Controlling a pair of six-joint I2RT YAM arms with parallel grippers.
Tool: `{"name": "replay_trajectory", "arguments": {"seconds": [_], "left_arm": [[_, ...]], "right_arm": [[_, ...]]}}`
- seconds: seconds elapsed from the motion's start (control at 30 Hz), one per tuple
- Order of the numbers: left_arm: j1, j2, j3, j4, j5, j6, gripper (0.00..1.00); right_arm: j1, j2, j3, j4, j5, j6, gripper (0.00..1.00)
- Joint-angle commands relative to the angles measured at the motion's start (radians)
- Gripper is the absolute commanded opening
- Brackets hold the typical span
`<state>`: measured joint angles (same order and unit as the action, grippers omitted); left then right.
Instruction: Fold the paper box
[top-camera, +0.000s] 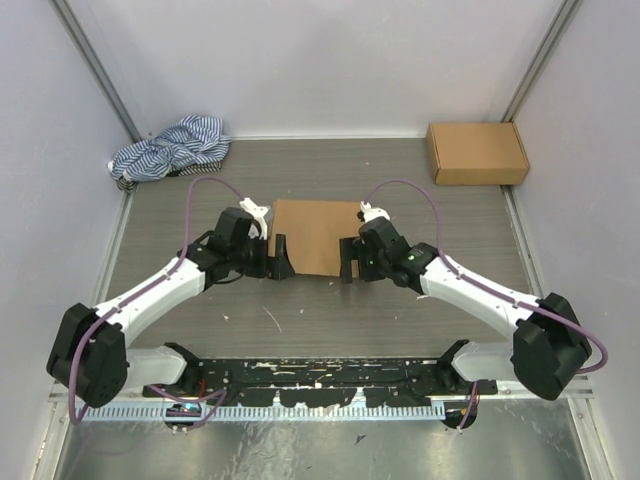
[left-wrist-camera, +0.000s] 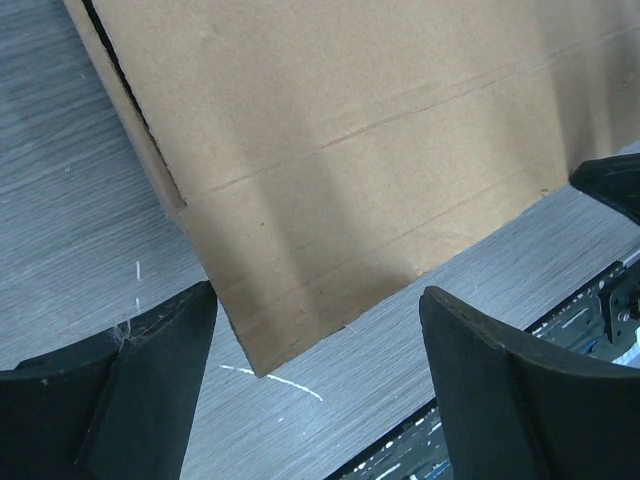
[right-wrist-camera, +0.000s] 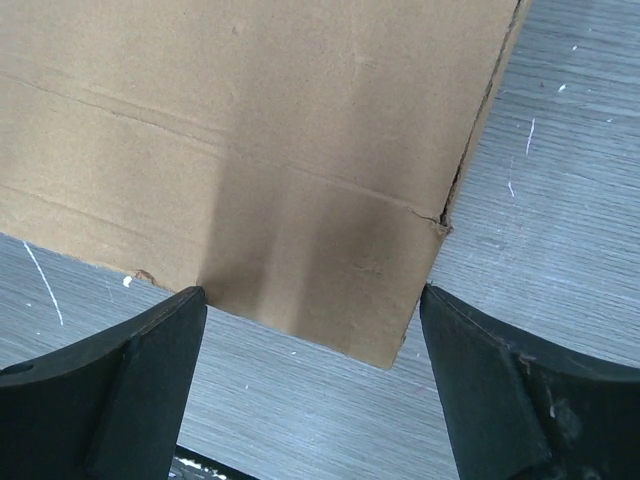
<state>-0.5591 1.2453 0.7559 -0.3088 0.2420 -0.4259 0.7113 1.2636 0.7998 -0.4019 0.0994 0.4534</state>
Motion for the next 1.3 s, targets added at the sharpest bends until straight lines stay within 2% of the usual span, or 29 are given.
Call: {"name": "replay_trajectory", "arguments": {"seconds": [0.0,0.57,0.63,1.07,1.27], "left_arm": [[-0.002,0.016,0.053,-0.080,0.019,0.016,0.88],[-0.002,0.071,0.079,-0.177,-0.012,0.032,0.88],[-0.002,0.073,0.085,-0.190,-0.013,0.031,0.85],[-0.004,0.038,0.109,-0.209,-0.079,0.017,0.82],[-0.005,0.042,0.129,-0.225,-0.068,0.018,0.78]], "right_arm": [[0.010,0.010,0.086,-0.034,-0.007,0.021,0.92],[0.010,0.056,0.108,-0.066,-0.026,0.037,0.92],[0.010,0.060,0.107,-0.066,-0.033,0.038,0.92],[0.010,0.057,0.107,-0.072,-0.024,0.046,0.90],[0.010,0.053,0.118,-0.071,-0.034,0.052,0.90]]}}
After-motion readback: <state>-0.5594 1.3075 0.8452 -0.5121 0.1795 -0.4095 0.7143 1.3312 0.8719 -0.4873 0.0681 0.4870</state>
